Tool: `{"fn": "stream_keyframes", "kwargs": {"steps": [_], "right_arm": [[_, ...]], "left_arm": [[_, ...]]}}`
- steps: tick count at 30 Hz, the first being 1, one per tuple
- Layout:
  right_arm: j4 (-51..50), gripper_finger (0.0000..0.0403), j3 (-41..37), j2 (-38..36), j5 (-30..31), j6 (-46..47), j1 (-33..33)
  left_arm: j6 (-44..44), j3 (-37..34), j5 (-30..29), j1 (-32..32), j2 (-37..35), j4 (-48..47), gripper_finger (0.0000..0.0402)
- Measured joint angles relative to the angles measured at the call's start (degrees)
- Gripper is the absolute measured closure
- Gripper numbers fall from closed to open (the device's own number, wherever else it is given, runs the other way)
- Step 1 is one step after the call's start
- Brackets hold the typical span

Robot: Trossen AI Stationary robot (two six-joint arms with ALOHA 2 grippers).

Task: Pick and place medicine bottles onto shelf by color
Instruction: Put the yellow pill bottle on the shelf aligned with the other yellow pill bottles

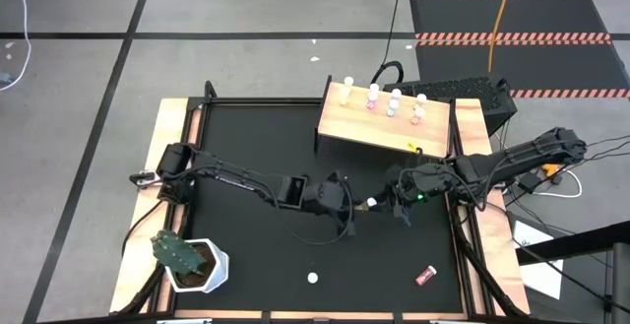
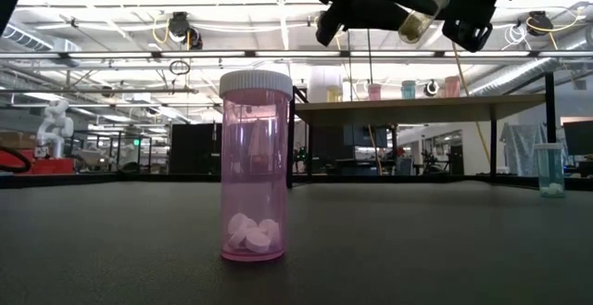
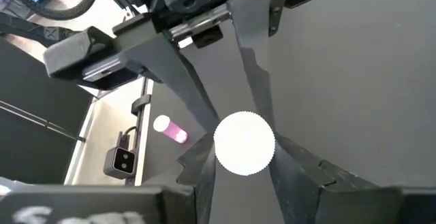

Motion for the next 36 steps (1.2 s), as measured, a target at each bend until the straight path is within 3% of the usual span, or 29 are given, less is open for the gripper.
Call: {"fn": "stream_keyframes", "kwargs": {"steps": [5, 11, 19, 24, 31, 36], "right_arm": [[-0.1, 0.0287, 0.0, 0.0, 0.0, -0.1, 0.0], [0.2, 0.0269, 0.0, -1.3, 0.2, -3.4, 0.0], [0.8, 0.0194, 0.0, -13.7, 8.8, -5.7, 0.0], [0.3, 0.018, 0.0, -18.8, 12.5, -6.6, 0.0], [18.4, 0.0185, 0.0, -15.0, 10.7, -17.7, 0.0], [25.5, 0.0179, 0.0, -11.1, 12.5, -24.2, 0.0]], "left_arm": [[0.1, 0.0, 2.9, 0.7, 0.0, 0.2, 0.0303], [-1.2, 0.0, 3.6, 1.0, 0.0, 1.2, 0.0303], [-1.4, 0.0, 3.6, 1.7, -3.4, 3.3, 0.0303], [1.1, 0.0, 0.9, 3.2, -8.0, 8.7, 0.0303], [5.9, 0.1, 0.0, 5.6, -11.3, 17.9, 0.0302], [6.3, 0.1, 0.1, 6.2, -11.2, 18.5, 0.0302]]}}
